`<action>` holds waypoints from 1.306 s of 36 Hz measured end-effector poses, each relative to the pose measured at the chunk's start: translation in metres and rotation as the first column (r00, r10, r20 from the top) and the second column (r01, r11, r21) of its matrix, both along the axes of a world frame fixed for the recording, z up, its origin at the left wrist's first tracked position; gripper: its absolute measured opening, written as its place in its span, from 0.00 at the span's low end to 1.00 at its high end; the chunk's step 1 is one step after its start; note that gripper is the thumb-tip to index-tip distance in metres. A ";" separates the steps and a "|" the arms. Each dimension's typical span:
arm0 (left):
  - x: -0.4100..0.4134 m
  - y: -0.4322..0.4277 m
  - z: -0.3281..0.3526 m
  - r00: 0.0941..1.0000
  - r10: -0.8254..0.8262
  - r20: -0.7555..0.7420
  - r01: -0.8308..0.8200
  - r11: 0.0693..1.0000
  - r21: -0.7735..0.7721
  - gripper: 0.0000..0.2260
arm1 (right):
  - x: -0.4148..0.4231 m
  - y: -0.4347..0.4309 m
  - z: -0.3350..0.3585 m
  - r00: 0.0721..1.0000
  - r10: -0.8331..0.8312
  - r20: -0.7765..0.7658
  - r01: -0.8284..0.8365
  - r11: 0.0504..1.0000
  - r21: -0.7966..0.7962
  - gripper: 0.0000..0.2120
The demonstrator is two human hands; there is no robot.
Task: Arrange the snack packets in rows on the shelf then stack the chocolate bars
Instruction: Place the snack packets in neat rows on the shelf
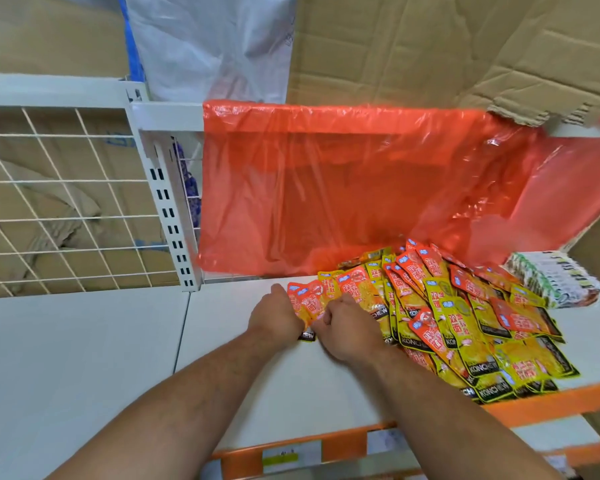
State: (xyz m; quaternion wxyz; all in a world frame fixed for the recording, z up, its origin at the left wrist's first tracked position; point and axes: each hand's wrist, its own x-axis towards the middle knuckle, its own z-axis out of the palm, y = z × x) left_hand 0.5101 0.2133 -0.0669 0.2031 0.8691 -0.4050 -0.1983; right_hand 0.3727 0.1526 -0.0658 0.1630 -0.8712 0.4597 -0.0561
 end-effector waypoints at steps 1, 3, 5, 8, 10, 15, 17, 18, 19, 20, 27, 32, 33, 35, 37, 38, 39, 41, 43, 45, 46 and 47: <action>-0.001 0.001 0.001 1.000 0.021 -0.021 -0.021 1.000 0.007 0.23 | 0.001 0.001 -0.001 1.000 -0.011 0.012 0.011 1.000 -0.002 0.12; -0.001 0.004 0.004 0.997 0.050 -0.066 -0.049 0.999 0.018 0.20 | 0.004 0.003 -0.003 0.999 -0.037 0.039 0.037 0.999 0.007 0.11; 0.001 0.008 0.006 0.994 0.040 -0.103 -0.037 0.999 0.031 0.17 | 0.005 0.004 -0.003 0.996 -0.064 0.070 0.062 0.998 0.027 0.15; 0.007 0.015 0.006 0.990 0.018 -0.140 -0.015 1.000 0.021 0.16 | 0.007 0.005 -0.003 0.998 -0.048 0.042 0.046 0.998 0.048 0.20; 0.009 0.020 0.005 0.985 0.025 -0.168 -0.026 1.000 -0.007 0.14 | 0.008 0.006 -0.002 1.000 -0.027 0.008 0.027 0.998 0.049 0.17; 0.014 0.033 0.003 0.957 0.097 -0.274 -0.123 0.989 -0.081 0.12 | 0.008 0.010 -0.005 0.998 -0.008 0.064 0.004 0.997 0.075 0.18; 0.014 0.039 0.003 0.947 0.112 -0.302 -0.148 0.984 -0.099 0.11 | 0.008 0.011 -0.005 0.996 -0.006 0.091 -0.001 0.997 0.079 0.19; 0.014 0.041 0.003 0.942 0.116 -0.315 -0.157 0.982 -0.109 0.11 | 0.008 0.013 -0.004 0.995 -0.010 0.097 0.001 0.996 0.085 0.19; 0.014 0.044 0.003 0.938 0.119 -0.326 -0.165 0.979 -0.117 0.11 | 0.008 0.015 -0.005 0.994 -0.012 0.107 0.001 0.996 0.093 0.19; 0.013 0.046 0.004 0.936 0.121 -0.330 -0.171 0.977 -0.124 0.12 | 0.007 0.017 -0.006 0.993 -0.016 0.121 0.003 0.994 0.105 0.18; 0.014 0.060 0.007 0.831 0.187 -0.524 -0.305 0.941 -0.148 0.12 | 0.007 0.022 -0.007 0.926 -0.205 0.318 0.089 0.935 0.344 0.13; 0.023 0.079 0.002 0.741 0.236 -0.628 -0.427 0.888 -0.170 0.09 | 0.014 0.024 -0.002 0.872 -0.310 0.378 0.082 0.855 0.512 0.13; 0.025 0.083 0.003 0.721 0.241 -0.649 -0.447 0.878 -0.171 0.08 | 0.016 0.027 0.001 0.864 -0.317 0.392 0.064 0.841 0.538 0.13; 0.029 0.091 0.006 0.700 0.249 -0.669 -0.476 0.861 -0.177 0.07 | 0.021 0.032 0.007 0.852 -0.317 0.416 0.026 0.819 0.573 0.14; 0.034 0.100 0.010 0.690 0.259 -0.676 -0.501 0.845 -0.188 0.06 | 0.029 0.039 0.012 0.847 -0.310 0.432 -0.001 0.812 0.584 0.12; 0.037 0.106 0.012 0.686 0.264 -0.678 -0.513 0.836 -0.194 0.05 | 0.033 0.043 0.015 0.846 -0.305 0.437 -0.010 0.811 0.586 0.11; 0.041 0.111 0.014 0.684 0.268 -0.679 -0.524 0.828 -0.200 0.05 | 0.038 0.047 0.017 0.844 -0.306 0.440 -0.014 0.808 0.588 0.11; 0.049 0.124 0.018 0.684 0.274 -0.676 -0.538 0.815 -0.215 0.04 | 0.046 0.057 0.022 0.840 -0.312 0.444 -0.016 0.804 0.594 0.12; 0.058 0.139 0.022 0.689 0.283 -0.668 -0.551 0.803 -0.228 0.05 | 0.056 0.068 0.027 0.843 -0.302 0.446 -0.032 0.799 0.601 0.12; 0.068 0.155 0.027 0.693 0.294 -0.658 -0.560 0.794 -0.236 0.07 | 0.067 0.080 0.032 0.849 -0.285 0.444 -0.045 0.799 0.599 0.13; 0.073 0.163 0.029 0.696 0.300 -0.653 -0.565 0.790 -0.239 0.07 | 0.073 0.087 0.035 0.854 -0.275 0.442 -0.050 0.801 0.597 0.13; 0.078 0.172 0.031 0.696 0.306 -0.650 -0.571 0.785 -0.241 0.07 | 0.079 0.094 0.038 0.857 -0.267 0.441 -0.056 0.802 0.595 0.14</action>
